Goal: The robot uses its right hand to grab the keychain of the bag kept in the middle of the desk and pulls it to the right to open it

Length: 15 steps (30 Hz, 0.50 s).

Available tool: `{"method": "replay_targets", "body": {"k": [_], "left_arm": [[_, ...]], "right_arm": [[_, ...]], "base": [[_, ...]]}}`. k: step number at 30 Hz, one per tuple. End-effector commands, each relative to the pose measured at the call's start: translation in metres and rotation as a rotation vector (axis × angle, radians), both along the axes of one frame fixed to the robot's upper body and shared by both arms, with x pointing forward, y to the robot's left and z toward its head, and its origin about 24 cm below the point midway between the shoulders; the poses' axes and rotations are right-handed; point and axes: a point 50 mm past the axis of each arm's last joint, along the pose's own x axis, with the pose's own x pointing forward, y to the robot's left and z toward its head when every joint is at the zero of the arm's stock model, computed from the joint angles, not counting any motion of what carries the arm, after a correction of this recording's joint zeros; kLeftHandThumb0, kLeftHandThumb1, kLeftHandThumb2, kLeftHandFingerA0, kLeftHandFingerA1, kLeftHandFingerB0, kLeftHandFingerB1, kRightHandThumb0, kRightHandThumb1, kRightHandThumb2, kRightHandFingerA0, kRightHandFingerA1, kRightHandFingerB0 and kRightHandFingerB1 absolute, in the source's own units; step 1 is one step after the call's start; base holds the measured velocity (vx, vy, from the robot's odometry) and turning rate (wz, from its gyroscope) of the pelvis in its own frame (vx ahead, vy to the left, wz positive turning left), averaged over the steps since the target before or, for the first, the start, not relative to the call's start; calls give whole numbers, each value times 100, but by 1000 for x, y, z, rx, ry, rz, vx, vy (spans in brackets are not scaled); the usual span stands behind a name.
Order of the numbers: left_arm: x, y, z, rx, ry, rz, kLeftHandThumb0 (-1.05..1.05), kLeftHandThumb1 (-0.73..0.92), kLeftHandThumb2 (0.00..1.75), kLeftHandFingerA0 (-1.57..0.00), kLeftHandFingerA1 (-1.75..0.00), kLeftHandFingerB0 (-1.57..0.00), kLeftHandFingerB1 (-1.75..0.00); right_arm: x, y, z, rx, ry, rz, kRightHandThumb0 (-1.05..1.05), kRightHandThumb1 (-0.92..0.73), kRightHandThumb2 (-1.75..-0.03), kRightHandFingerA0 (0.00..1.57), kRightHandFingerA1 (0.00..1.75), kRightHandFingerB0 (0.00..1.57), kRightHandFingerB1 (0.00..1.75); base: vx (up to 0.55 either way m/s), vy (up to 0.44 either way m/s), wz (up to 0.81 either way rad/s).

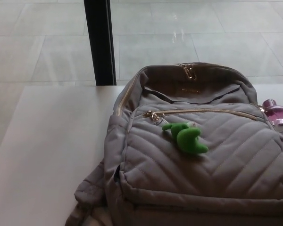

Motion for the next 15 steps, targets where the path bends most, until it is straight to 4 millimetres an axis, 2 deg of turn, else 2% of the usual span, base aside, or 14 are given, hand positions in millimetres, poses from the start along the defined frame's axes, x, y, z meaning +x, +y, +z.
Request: {"method": "replay_targets", "body": {"k": [1,3,8,9,15], "left_arm": [[-4,7,5,11,-18,23,-64,81,64,-63,-58,-47,-46],[-4,8,5,4,-22,21,-63,81,64,-60,-56,-45,-45],[-4,8,6,12,-19,5,-64,82,64,-60,-57,-45,-46],[-3,8,6,12,-23,11,-65,81,65,-59,-57,-44,-46],[-2,8,6,-1,-30,11,-65,81,65,-59,-58,-44,-46]], "right_arm": [[-2,47,-8,-225,62,50,-74,-61,-59,49,56,35,33],[-1,48,-14,-260,76,51,-75,-62,-59,48,61,35,35],[2,49,-21,-307,108,39,-72,-61,-59,50,58,35,33],[2,51,-25,-340,123,47,-70,-52,-87,48,63,33,48],[0,60,-36,-454,133,84,-62,-49,-88,54,66,35,51]], "base": [[0,0,0],[0,0,0],[0,0,0],[0,0,0],[0,0,0]]}}
